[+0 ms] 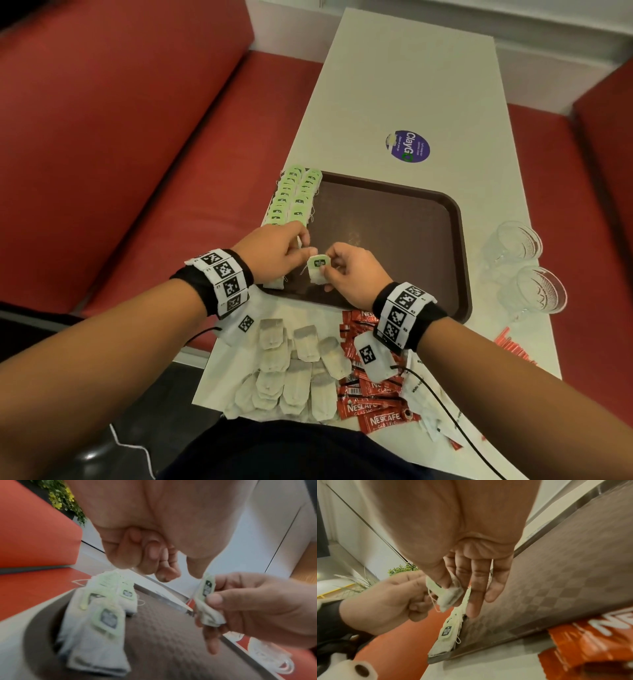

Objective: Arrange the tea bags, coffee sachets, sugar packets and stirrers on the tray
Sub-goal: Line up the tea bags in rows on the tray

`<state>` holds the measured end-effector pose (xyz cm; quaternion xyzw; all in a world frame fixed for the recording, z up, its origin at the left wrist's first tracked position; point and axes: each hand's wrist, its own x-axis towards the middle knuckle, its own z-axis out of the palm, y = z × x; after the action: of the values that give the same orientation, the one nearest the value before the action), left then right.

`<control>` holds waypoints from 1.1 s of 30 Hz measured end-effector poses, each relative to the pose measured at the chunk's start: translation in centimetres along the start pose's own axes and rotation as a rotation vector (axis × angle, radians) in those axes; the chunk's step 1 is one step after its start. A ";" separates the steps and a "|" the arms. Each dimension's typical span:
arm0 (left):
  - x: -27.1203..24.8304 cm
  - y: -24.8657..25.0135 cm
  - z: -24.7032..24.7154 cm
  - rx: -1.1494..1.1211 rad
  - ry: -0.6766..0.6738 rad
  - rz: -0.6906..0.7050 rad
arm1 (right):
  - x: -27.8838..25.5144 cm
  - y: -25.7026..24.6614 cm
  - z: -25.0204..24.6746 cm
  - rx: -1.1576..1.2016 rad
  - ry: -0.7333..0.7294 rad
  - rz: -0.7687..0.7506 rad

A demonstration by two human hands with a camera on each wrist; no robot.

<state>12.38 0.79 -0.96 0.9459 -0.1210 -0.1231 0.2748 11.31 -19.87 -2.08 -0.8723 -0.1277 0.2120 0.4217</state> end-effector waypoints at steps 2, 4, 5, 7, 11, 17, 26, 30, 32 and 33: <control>-0.2 0.8 -0.3 -0.127 0.050 0.067 | 0.1 -0.1 0.2 0.072 0.021 -0.001; -0.4 1.1 -0.3 -0.166 0.052 0.096 | 0.1 -0.3 0.3 0.130 0.052 0.004; -0.4 1.2 -0.2 -0.151 0.036 0.107 | 0.1 -0.5 0.4 0.137 0.061 0.005; -0.5 1.1 -0.1 -0.124 0.019 0.117 | -0.1 -0.7 0.5 0.138 0.059 0.003; 0.2 0.2 -0.3 -0.086 0.092 0.036 | -0.8 0.0 0.4 -0.033 -0.011 0.011; 2.8 -2.5 -0.1 0.136 -0.116 -0.158 | -4.0 0.2 -0.5 -0.575 -0.335 -0.114; 5.2 -3.2 0.5 0.214 -0.002 -0.279 | -7.3 1.1 1.1 -0.917 -0.535 -0.196; 4.8 -2.1 1.0 0.273 0.006 -0.246 | -7.5 1.7 1.8 -0.941 -0.473 -0.244; 4.6 -1.6 1.5 0.314 -0.045 -0.224 | -7.4 1.7 1.9 -0.934 -0.465 -0.254; 4.6 -1.4 1.6 0.331 -0.069 -0.222 | -7.4 1.6 2.0 -0.928 -0.464 -0.259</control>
<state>16.43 -0.21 -3.79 0.9809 -0.0438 -0.1635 0.0960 3.95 -22.46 -2.52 -0.8745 -0.4043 0.2667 -0.0249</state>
